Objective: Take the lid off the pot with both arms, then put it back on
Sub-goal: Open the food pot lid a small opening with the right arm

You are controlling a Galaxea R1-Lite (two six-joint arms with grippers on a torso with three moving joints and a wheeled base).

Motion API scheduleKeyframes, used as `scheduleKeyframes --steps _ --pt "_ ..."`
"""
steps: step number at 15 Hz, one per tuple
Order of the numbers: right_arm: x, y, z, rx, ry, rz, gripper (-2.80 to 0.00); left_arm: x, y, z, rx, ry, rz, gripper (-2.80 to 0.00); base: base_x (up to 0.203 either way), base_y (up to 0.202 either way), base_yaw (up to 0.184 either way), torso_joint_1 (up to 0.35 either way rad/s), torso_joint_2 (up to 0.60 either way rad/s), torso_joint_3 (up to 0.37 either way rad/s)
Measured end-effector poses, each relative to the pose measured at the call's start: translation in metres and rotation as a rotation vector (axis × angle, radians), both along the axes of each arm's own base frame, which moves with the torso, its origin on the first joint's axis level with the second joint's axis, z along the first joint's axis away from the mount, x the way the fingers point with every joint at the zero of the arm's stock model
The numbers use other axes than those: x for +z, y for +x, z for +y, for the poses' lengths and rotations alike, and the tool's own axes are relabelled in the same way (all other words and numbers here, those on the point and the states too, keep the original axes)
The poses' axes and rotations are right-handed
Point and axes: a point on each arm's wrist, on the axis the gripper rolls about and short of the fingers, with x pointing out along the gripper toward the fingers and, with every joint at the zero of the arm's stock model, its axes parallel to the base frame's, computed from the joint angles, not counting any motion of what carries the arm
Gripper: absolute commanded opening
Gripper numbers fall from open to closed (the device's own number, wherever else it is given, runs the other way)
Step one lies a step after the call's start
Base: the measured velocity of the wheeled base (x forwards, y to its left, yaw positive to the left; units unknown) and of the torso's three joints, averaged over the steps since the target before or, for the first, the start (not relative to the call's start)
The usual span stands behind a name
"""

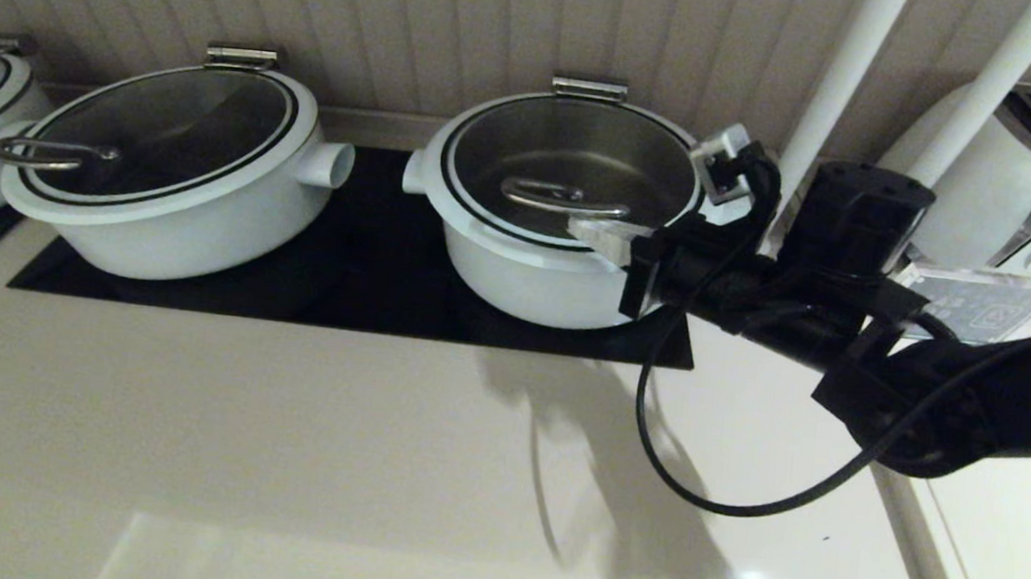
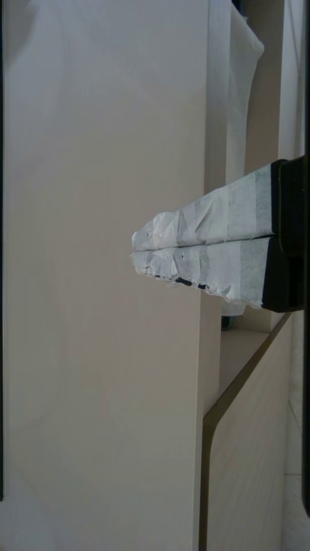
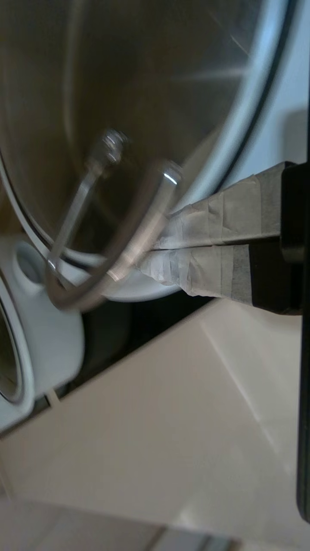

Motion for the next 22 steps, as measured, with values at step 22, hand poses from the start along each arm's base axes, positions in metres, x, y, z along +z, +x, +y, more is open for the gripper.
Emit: scheduleKeyframes --steps 22 --pt "0.020 0.010 0.001 -0.160 0.060 -0.064 -2.80 0.000 0.000 0.000 0.000 0.000 0.000 -2.80 0.000 0.000 0.000 0.000 0.00 0.000"
